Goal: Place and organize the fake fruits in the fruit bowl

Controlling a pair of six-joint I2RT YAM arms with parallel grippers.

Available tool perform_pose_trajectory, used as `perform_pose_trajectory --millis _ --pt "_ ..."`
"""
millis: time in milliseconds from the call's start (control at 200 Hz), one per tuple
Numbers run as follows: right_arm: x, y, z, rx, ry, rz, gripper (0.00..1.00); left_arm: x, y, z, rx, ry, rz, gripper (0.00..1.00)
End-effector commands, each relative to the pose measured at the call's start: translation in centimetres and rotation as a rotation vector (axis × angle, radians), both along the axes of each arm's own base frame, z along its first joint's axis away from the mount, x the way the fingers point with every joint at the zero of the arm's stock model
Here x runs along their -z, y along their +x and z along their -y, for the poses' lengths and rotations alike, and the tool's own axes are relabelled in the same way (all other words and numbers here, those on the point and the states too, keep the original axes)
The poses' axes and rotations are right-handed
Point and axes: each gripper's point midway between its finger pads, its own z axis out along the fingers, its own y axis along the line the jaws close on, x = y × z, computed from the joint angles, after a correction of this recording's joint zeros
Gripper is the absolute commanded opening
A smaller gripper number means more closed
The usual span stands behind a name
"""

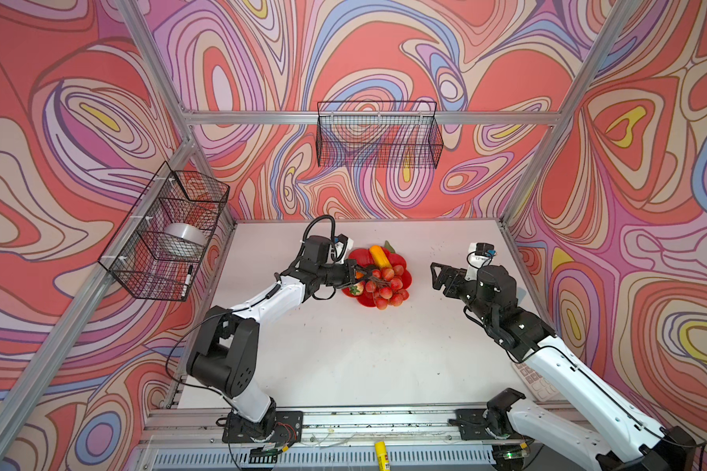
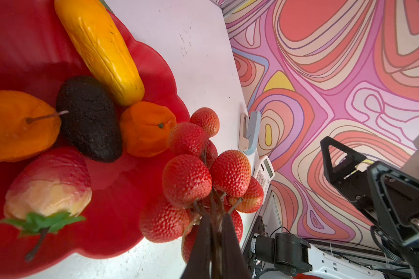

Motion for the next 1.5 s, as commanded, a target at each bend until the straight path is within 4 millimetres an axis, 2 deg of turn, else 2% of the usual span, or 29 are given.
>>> perform_pose_trajectory --millis 0,215,421,466,531,581,701,791,811,941,1021,1107,1207,1317,1347,1407,1497 --pt "0.7 -0.1 0.7 0.024 -0.017 -0.018 0.98 -2.3 2.5 -0.1 0.006 -0.039 0.129 0.00" --pt "0.8 0.4 0.2 0.012 -0.012 -0.021 0.98 -0.6 4.5 -0.5 -0.028 -0.055 0.119 0.00" --pt "1.2 0.7 -0.1 0.006 -0.011 -0.029 0.98 2.7 4.9 -1.2 -0.048 0.008 0.068 0.00" --pt "1.2 0.7 -0.1 0.007 -0.015 -0.032 0.98 3.4 4.7 -1.5 -0.059 0.033 0.060 0.10" --pt "1.2 0.8 -0.1 0.005 -0.020 -0.032 0.98 4.0 4.7 -2.3 -0.080 0.071 0.061 0.17" --pt "1.3 0.9 -0.2 0.004 -0.022 -0.032 0.98 4.4 4.7 -2.9 -0.103 0.104 0.059 0.35" --pt "1.5 1.2 -0.4 0.000 -0.017 -0.029 0.98 4.6 4.9 -4.2 -0.147 0.150 0.063 0.62" --pt "1.9 1.7 -0.5 0.003 -0.025 -0.040 0.98 4.3 5.2 -5.1 -0.189 0.169 0.071 0.95" --pt "2.0 1.9 -0.6 0.005 -0.028 -0.041 0.98 4.1 5.2 -5.3 -0.196 0.170 0.074 0.99" --pt "2.4 3.2 0.0 0.046 -0.067 -0.031 0.98 1.2 5.5 -6.5 -0.256 0.172 0.157 1.00" --pt "2.0 4.2 0.7 0.077 -0.110 0.021 0.98 -2.0 5.3 -7.7 -0.312 0.187 0.261 1.00" --pt "1.8 5.3 2.4 0.126 -0.152 0.062 0.98 -5.4 4.8 -9.5 -0.385 0.224 0.382 1.00" --pt "2.6 6.6 5.0 0.191 -0.192 0.090 0.98 -8.8 3.6 -12.8 -0.524 0.301 0.558 1.00" --pt "4.8 7.4 8.7 0.273 -0.232 0.086 0.98 -10.9 1.7 -17.4 -0.732 0.405 0.794 1.00" --pt "5.4 7.5 9.7 0.294 -0.243 0.082 0.98 -10.7 1.1 -18.6 -0.783 0.443 0.854 1.00" --pt "7.1 7.6 11.7 0.347 -0.267 0.057 0.98 -9.3 0.2 -20.8 -0.855 0.558 0.910 1.00" --pt "8.9 7.4 13.6 0.398 -0.322 0.081 0.98 -5.3 -0.2 -22.8 -0.808 0.765 0.836 1.00"
